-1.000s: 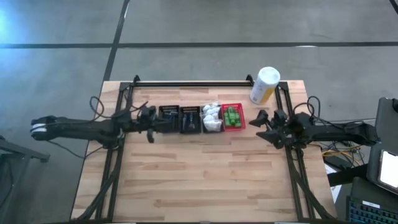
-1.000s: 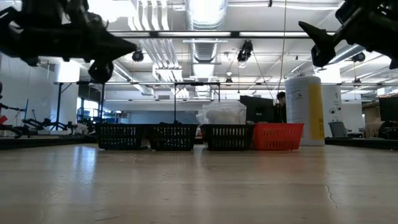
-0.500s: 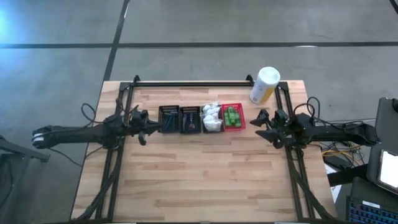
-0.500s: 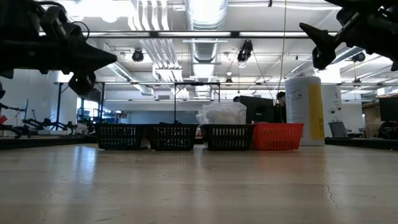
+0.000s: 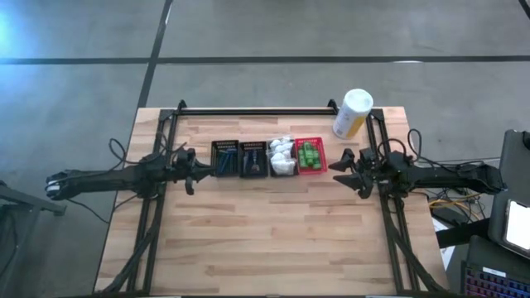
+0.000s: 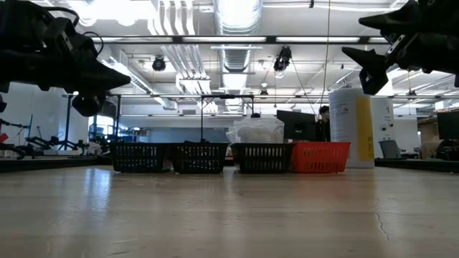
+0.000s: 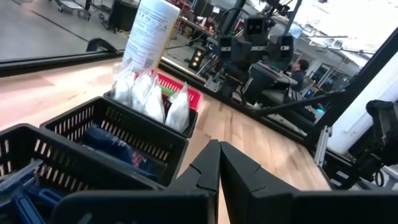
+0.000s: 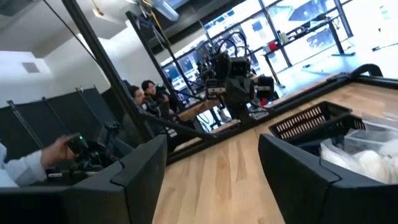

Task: Pick & Place Travel size toiletries
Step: Return to Home Position

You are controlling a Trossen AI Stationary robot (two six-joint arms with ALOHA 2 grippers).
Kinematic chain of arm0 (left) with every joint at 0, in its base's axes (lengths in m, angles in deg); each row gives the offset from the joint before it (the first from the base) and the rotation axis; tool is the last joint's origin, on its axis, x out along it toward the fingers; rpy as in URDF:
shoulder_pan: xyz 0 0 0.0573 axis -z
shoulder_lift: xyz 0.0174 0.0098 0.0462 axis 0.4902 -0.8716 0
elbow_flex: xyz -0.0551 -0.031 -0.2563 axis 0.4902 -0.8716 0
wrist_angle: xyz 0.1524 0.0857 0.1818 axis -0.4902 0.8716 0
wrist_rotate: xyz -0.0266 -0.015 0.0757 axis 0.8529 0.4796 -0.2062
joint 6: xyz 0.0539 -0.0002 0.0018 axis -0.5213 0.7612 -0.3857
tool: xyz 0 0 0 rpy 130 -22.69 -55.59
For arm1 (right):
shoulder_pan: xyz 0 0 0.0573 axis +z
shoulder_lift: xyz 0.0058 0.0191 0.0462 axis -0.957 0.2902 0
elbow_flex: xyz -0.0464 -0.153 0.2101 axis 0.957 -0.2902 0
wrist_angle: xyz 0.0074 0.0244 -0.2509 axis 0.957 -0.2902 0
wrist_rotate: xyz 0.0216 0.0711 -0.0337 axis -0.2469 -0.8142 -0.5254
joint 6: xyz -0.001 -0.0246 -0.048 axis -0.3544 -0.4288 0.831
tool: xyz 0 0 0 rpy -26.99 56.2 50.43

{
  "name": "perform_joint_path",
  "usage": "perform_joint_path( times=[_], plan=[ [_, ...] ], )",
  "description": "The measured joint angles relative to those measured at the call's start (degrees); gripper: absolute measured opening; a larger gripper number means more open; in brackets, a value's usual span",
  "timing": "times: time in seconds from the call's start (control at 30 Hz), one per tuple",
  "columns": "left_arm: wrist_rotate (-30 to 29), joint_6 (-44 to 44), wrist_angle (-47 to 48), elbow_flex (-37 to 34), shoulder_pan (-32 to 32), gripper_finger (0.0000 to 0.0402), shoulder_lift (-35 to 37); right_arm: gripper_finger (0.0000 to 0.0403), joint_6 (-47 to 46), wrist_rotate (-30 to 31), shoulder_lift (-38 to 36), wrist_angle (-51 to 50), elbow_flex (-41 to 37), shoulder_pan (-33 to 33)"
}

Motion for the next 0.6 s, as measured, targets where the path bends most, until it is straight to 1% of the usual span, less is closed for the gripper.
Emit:
perform_joint_path(
  times=[0.37,0.5,0.6],
  plan=[
    [0.0,0.1,0.0,0.0,0.2,0.0012,0.9,0.0228,0.0,0.0,-0.3,-1.6,0.0,0.0],
    [0.0,0.1,0.8,-0.1,0.3,0.0012,4.9,0.0224,0.0,-0.1,-4.0,-4.5,0.0,0.0],
    [0.0,0.1,0.9,-0.1,0.3,0.0012,9.3,0.0226,0.0,-0.1,-9.2,-9.7,0.0,0.0]
  ],
)
